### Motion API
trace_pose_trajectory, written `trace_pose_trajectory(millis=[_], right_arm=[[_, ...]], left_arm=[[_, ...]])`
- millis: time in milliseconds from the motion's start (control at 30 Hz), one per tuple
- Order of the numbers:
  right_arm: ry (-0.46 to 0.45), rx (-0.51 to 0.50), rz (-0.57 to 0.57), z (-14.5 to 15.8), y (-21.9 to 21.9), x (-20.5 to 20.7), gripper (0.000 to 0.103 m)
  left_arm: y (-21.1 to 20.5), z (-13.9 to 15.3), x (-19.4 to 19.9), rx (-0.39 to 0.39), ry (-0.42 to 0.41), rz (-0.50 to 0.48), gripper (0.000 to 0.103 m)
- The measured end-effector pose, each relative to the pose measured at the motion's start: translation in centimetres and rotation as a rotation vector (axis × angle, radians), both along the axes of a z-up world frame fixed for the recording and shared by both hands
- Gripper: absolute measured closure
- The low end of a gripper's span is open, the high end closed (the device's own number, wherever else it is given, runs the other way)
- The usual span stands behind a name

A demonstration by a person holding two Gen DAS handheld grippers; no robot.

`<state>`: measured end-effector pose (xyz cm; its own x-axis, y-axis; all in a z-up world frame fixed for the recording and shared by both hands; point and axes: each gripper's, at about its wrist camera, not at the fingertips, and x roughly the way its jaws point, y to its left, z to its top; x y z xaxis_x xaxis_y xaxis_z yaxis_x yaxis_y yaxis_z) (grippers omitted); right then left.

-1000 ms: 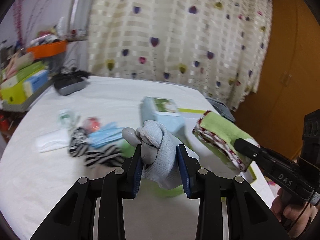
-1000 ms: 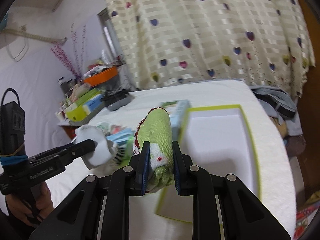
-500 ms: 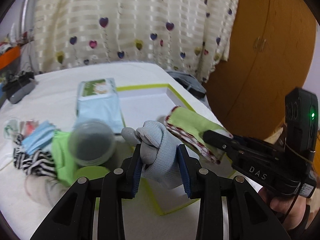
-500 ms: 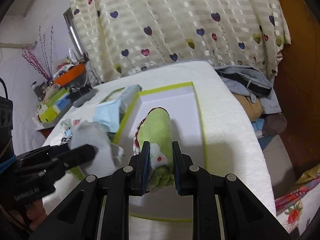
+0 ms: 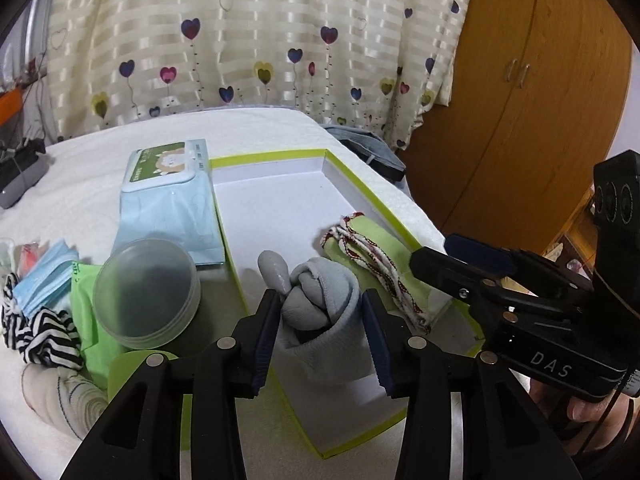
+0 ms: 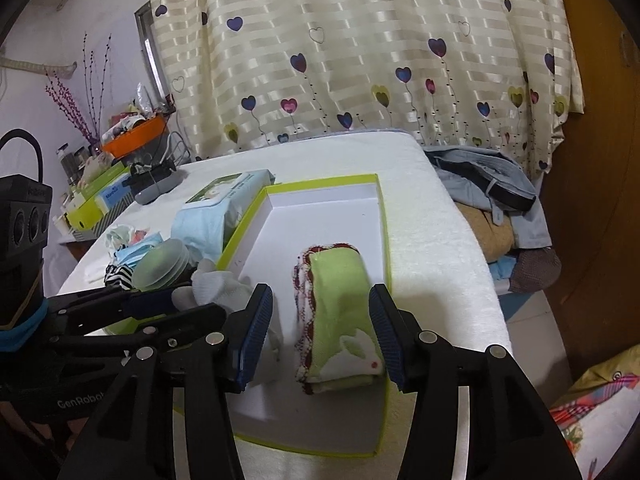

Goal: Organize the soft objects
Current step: 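Carry the green cloth into the yellow-green box with the right gripper while the left carries the grey glove, then lower the grey glove into the box and open the left gripper, then withdraw both open grippers from the box toward the remaining pile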

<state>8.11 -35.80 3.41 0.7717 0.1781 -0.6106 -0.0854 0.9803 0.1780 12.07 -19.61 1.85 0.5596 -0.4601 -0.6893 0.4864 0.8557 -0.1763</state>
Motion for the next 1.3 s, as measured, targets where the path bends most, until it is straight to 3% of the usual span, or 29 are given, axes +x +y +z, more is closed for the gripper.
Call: trace_pose_trajectory(millis=[667,1300], right_arm=[[0.014,-0.032,0.074,0.7,4.3,-2.7,0.052],[-0.073,-0.067,0.154,3.2,9.4,-6.4,0.052]], left_arm=[[5.0,2.5,-2.8,-0.035,-0.077,0.079,0.057],[11.2,2.9,-7.0,-0.048,-0.082,0.217,0.057]])
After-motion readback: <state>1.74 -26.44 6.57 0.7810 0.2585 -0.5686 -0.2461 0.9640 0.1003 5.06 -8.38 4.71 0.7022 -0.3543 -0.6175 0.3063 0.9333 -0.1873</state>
